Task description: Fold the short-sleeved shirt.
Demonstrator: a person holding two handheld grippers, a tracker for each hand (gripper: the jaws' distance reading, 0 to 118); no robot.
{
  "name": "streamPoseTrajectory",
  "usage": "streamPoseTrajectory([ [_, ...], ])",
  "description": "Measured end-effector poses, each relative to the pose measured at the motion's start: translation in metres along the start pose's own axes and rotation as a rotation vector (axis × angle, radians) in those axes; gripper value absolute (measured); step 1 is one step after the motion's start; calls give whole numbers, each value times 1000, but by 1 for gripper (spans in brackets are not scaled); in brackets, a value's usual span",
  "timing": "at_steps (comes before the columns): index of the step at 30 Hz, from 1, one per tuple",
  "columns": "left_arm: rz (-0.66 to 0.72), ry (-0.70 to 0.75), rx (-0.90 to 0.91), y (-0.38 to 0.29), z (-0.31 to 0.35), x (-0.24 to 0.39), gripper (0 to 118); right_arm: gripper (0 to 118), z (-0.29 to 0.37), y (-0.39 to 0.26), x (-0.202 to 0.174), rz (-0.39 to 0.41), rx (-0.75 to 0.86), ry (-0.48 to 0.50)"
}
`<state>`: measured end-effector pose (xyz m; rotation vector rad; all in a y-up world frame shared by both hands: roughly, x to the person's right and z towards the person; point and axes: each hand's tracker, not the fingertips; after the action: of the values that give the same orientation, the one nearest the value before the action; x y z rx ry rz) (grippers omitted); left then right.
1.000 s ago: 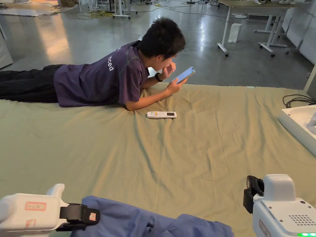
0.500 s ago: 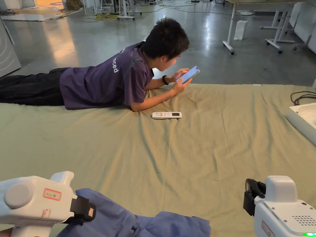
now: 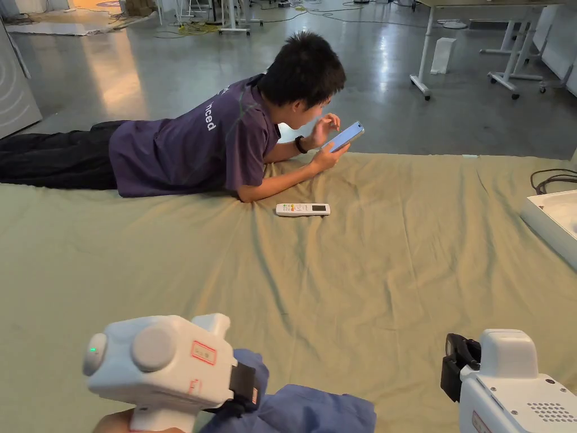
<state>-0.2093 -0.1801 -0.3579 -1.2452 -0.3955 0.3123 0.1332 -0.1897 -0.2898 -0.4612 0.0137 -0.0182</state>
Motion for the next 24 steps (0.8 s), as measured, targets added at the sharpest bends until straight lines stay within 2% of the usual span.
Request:
streamPoseTrajectory([
  [7, -38, 17, -57, -1, -67, 41, 12, 0, 4, -7, 8, -14, -10, -16],
  [14, -40, 80, -104, -6, -112, 51, 13, 0, 8, -13, 16, -18, -26, -34],
  [16, -43, 66, -102, -7, -110, 51, 22, 0, 8, -13, 17, -17, -33, -37],
  [18, -24, -5, -100, -9, -103, 50, 51, 0, 9, -14, 17, -12, -37, -37],
  [19, -20, -18, -92, -9, -98, 50, 60, 0, 9, -14, 17, -10, -38, -39],
  [24, -49, -123, -55, -6, -61, 48, 62, 0, 13, -12, 16, -26, -36, -22],
])
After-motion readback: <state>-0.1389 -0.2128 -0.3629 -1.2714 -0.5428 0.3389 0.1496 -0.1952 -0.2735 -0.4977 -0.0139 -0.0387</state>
